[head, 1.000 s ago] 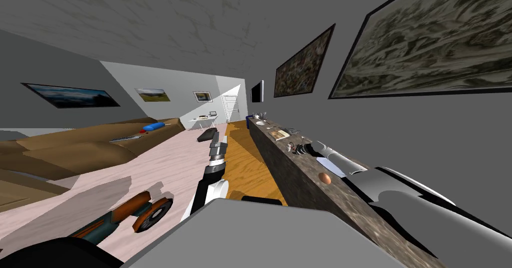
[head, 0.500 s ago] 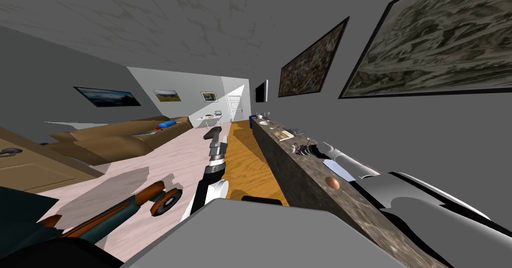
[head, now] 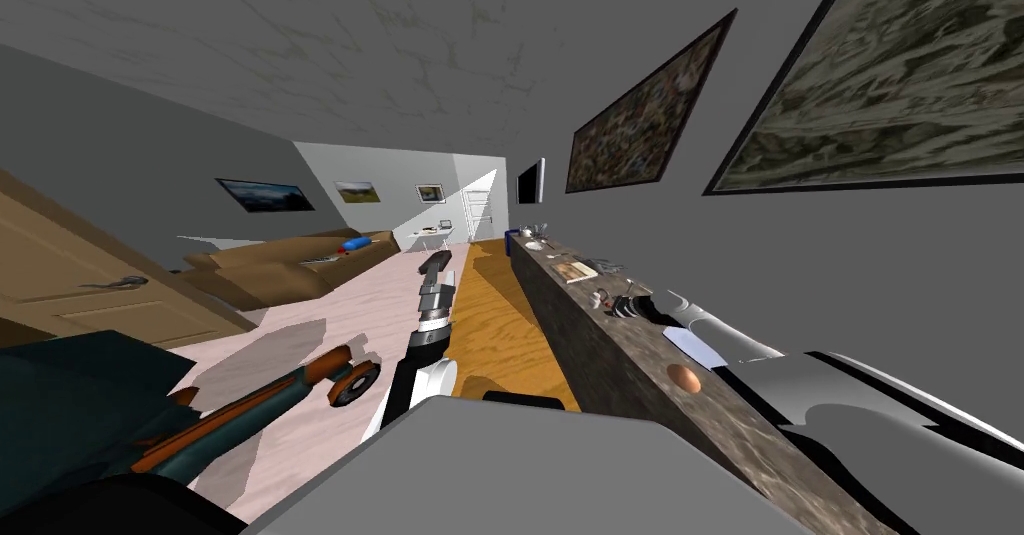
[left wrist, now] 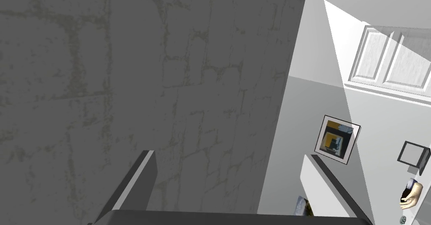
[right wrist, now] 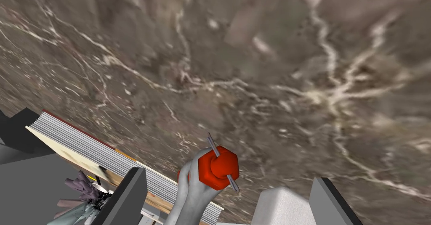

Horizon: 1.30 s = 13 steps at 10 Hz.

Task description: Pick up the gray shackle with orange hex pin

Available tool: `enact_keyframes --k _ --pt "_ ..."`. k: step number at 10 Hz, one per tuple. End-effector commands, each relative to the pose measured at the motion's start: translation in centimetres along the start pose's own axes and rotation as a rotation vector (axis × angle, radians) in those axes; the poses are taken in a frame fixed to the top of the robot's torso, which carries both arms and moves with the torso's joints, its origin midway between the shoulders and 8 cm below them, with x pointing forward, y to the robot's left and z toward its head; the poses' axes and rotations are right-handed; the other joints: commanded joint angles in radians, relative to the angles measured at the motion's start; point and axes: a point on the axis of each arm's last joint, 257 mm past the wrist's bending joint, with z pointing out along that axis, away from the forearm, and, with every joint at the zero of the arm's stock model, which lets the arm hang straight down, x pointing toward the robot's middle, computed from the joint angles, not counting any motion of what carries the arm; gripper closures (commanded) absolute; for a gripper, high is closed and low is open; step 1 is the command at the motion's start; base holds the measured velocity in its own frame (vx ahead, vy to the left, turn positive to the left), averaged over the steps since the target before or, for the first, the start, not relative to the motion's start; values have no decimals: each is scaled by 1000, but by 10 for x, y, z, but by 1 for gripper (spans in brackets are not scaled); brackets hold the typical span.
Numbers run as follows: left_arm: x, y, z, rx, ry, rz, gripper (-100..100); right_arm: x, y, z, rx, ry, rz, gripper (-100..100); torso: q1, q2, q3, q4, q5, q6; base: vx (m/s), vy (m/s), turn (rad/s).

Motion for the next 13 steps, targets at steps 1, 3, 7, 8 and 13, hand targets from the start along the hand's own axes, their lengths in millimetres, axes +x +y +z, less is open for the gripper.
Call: enact_keyframes --k 1,3,7,8,13 --pt "0 0 0 0 0 0 0 33 -19 -20 42 22 44 -100 0 0 0 0 0 0 -35 60 395" --pt "0 0 0 0 0 0 0 63 -40 -44 87 43 71 -100 2 2 1 0 1 0 -47 68 362" --pt "0 0 0 0 0 0 0 60 -38 -43 85 42 66 100 -2 -1 -1 0 -1 0 -1 5 13" --pt "0 0 0 0 0 0 0 59 -42 -45 94 40 66 100 -2 -1 -2 -3 -4 0 0 0 0" --pt "0 0 0 0 0 0 0 35 -23 -23 48 26 43 100 -4 -3 -3 -3 -4 0 6 -10 -80"
